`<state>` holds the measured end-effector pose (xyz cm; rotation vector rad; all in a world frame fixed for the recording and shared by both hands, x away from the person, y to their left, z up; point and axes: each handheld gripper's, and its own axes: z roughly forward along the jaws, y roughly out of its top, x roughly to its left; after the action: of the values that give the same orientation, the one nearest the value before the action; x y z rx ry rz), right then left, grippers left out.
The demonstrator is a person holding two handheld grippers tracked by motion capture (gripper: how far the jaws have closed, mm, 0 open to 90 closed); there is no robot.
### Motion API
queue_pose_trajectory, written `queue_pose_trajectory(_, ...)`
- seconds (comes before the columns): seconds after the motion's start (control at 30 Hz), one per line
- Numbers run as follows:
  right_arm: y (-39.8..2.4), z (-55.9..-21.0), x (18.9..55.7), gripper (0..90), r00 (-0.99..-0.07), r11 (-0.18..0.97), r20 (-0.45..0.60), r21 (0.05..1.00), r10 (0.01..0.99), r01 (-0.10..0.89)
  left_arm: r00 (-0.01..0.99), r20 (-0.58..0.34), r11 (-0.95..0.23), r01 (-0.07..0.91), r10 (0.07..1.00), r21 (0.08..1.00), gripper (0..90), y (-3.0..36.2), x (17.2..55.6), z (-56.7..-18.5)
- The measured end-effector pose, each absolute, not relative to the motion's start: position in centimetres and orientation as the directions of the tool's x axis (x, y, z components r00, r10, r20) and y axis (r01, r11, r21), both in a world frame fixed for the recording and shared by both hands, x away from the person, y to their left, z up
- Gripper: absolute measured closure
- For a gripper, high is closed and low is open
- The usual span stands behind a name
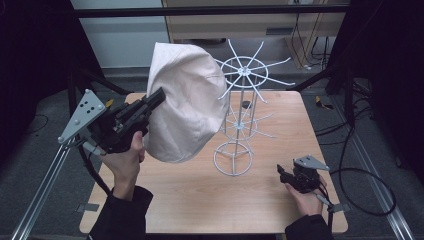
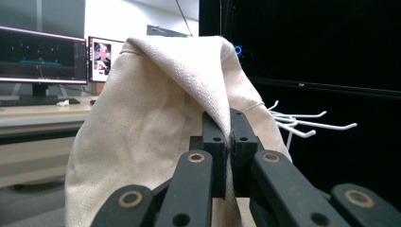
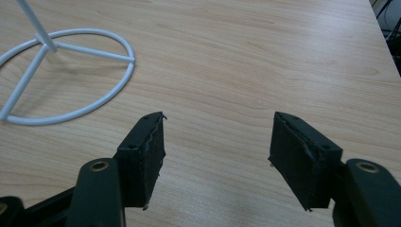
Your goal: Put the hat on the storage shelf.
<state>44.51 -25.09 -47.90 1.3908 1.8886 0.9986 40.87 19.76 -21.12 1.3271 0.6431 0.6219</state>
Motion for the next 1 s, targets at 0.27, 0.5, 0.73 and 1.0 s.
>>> queue_pose_trajectory(0.27, -25.0, -47.9, 44.5, 36.2, -0.286, 0.177, -0.025, 0.835, 0.958, 0.521, 0.681, -0.095, 0.127, 0.003, 0.726, 0.992, 87.9, 20.5, 41.6, -22.8)
queue_pose_trajectory(0.5, -25.1, -47.9, 44.5, 36.2, -0.286, 0.18, -0.028, 0.835, 0.958, 0.519, 0.678, -0.107, 0.115, 0.034, 0.727, 0.993, 87.8, 20.8, 42.1, -24.1)
queue_pose_trajectory(0.73, -25.1, -48.0, 44.5, 36.2, -0.286, 0.181, -0.029, 0.835, 0.958, 0.52, 0.672, -0.1, 0.078, 0.063, 0.734, 0.995, 87.6, 20.9, 42.6, -25.0)
queue_pose_trajectory(1.0, -25.0, -48.0, 44.5, 36.1, -0.29, 0.18, -0.025, 0.833, 0.957, 0.522, 0.663, -0.092, 0.033, 0.101, 0.743, 0.994, 87.6, 20.9, 43.2, -26.4)
